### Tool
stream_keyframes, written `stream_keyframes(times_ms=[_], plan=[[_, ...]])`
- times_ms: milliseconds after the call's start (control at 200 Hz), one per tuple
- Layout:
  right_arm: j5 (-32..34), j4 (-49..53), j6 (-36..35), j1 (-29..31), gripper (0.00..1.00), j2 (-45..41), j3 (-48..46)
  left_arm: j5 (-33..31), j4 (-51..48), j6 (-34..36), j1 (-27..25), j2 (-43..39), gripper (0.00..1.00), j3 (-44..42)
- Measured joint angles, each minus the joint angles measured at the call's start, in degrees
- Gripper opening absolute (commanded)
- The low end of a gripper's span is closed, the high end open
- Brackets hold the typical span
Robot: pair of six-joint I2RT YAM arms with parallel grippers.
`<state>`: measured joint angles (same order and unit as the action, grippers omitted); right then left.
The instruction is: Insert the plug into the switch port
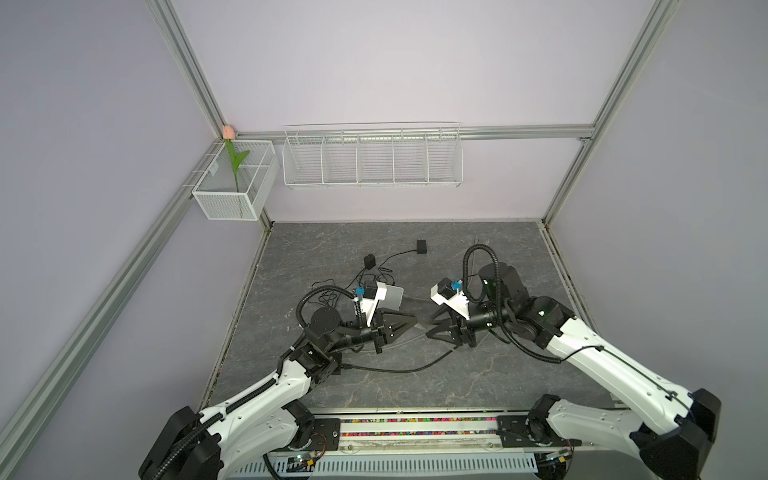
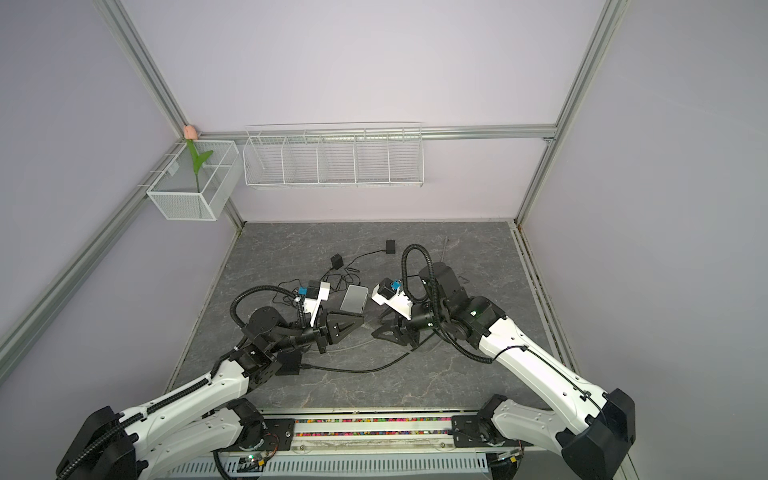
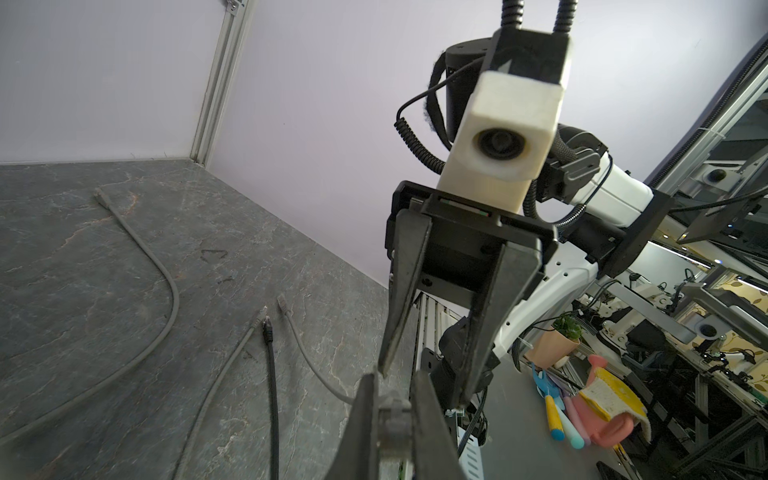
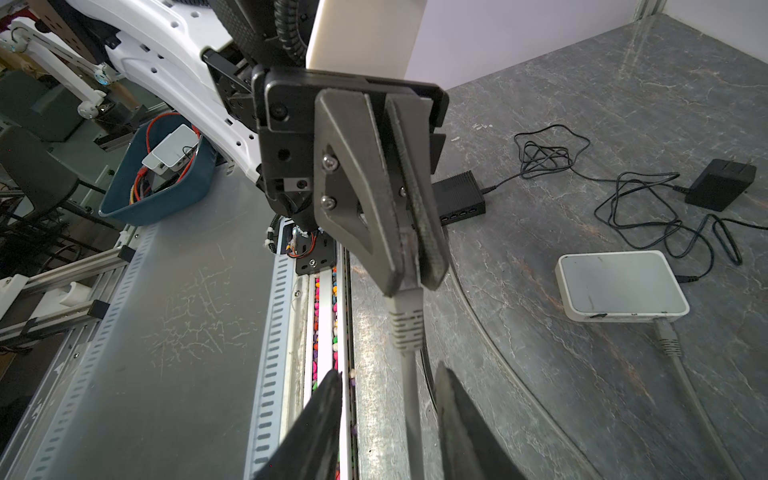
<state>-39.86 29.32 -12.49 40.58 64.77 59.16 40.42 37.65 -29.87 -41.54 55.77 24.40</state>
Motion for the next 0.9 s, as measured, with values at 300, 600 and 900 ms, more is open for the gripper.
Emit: stream_keyframes(times_ms=[300,600,900], plan=[[-0.3,0.0,-0.5,0.0,0.37,3.1,1.0,0.0,0.0,0.0,0.0,0.0,0.0,0.0],[-1.1,0.1,-1.2,0.6,0.23,4.4,1.2,0.0,0.0,0.0,0.0,0.0,0.0,0.0],[-1.3,0.6,-1.7,0.8,0.07,4.8,1.7,0.0,0.0,0.0,0.0,0.0,0.0,0.0]])
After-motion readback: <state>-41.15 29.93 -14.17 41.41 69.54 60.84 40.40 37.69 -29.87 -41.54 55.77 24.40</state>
